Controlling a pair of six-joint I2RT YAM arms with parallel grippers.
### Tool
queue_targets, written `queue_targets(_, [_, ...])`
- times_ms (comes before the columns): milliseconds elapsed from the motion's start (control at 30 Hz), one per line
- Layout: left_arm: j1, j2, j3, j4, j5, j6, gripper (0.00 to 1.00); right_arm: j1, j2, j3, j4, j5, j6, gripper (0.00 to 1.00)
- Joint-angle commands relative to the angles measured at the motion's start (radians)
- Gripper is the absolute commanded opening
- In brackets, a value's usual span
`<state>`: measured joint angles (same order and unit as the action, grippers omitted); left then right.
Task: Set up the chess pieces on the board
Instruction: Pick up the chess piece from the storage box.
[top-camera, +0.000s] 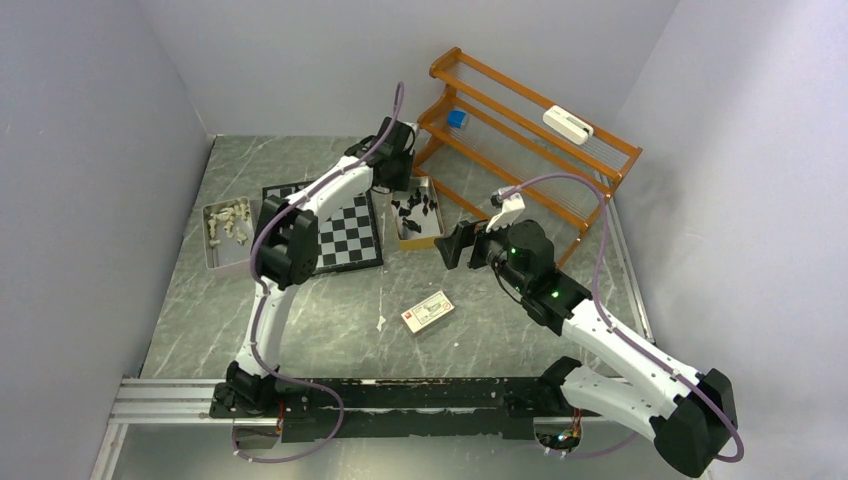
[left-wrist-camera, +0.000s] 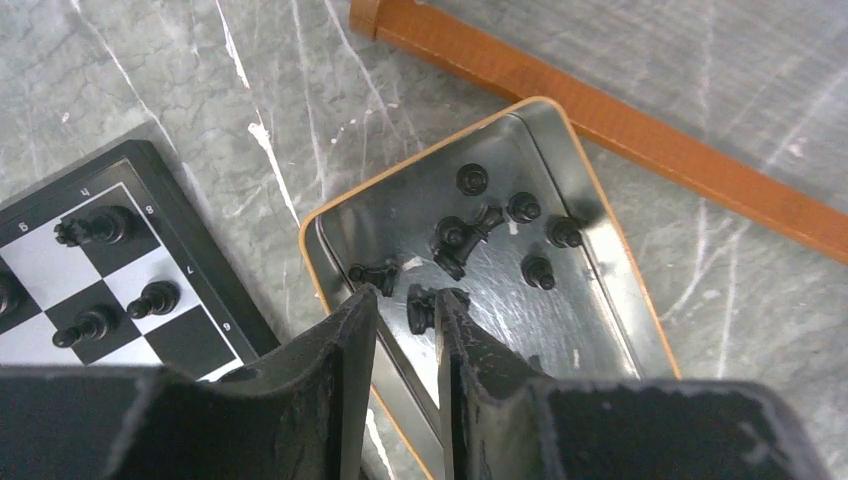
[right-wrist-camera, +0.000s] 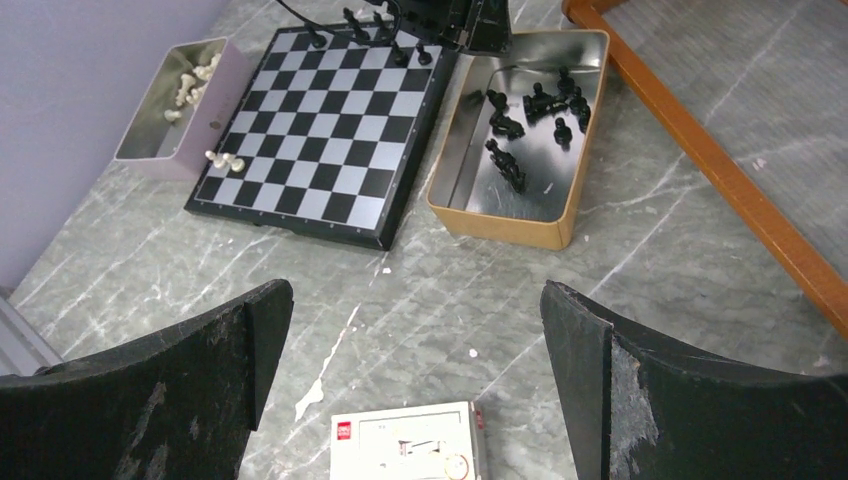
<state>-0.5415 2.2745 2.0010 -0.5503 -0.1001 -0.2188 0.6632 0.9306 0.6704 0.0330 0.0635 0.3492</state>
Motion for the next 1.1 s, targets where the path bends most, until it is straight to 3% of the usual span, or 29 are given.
queue_targets(0, [-0.015, 0.062, 0.052, -0.002, 0.01, 0.044, 0.34, 0.001, -0.012, -0.025, 0.017, 0.023, -0.017, 1.0])
queue_targets(1067, [-0.028, 0.171, 0.045, 0.193, 0.057, 0.08, 0.29, 0.001, -0.01, -0.024, 0.029, 0.039, -0.027, 1.0])
